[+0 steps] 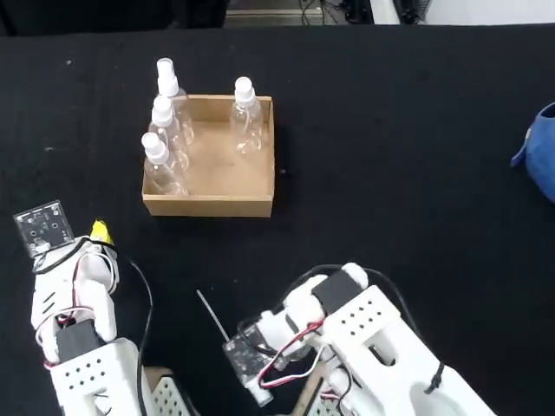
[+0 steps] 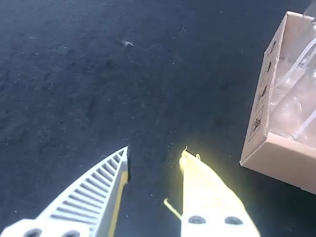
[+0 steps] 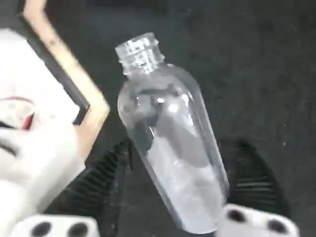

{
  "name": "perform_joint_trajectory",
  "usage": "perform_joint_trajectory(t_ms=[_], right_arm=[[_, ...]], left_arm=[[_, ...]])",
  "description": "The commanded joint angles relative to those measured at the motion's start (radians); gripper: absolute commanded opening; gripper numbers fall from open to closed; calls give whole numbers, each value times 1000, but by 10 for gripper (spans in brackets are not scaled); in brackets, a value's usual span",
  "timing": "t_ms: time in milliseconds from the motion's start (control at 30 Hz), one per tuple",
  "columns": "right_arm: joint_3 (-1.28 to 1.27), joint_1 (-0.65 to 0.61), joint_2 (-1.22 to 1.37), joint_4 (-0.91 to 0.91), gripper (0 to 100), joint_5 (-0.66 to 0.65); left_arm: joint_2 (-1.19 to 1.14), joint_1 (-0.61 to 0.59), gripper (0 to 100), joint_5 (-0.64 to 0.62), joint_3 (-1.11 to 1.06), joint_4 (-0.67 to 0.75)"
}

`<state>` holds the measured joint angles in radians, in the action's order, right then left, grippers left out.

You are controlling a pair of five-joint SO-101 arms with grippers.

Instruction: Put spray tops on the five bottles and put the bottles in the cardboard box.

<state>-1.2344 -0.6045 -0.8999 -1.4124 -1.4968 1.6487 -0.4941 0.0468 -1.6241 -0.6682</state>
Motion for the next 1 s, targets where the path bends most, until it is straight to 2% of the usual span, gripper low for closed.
perform_joint_trajectory(t_ms=[0, 67, 167, 400, 533, 600, 767, 967], right_arm=[[18, -31, -41, 34, 6, 127], [18, -17, -41, 29, 40, 152], [53, 84, -41, 43, 21, 227], [202, 450, -31, 133, 18, 603], [168, 588, -31, 149, 21, 614], [142, 603, -31, 146, 62, 614], [111, 600, -33, 149, 266, 618], [134, 572, 36, 135, 221, 615]], left_arm=[[12, -4, 30, 2, 8, 25], [12, -4, 30, 2, 8, 25], [12, -4, 30, 2, 8, 25], [12, -2, 30, 2, 8, 25], [12, -2, 30, 2, 8, 25], [12, -2, 30, 2, 7, 25], [12, -2, 30, 2, 7, 25], [12, -2, 30, 2, 7, 23]])
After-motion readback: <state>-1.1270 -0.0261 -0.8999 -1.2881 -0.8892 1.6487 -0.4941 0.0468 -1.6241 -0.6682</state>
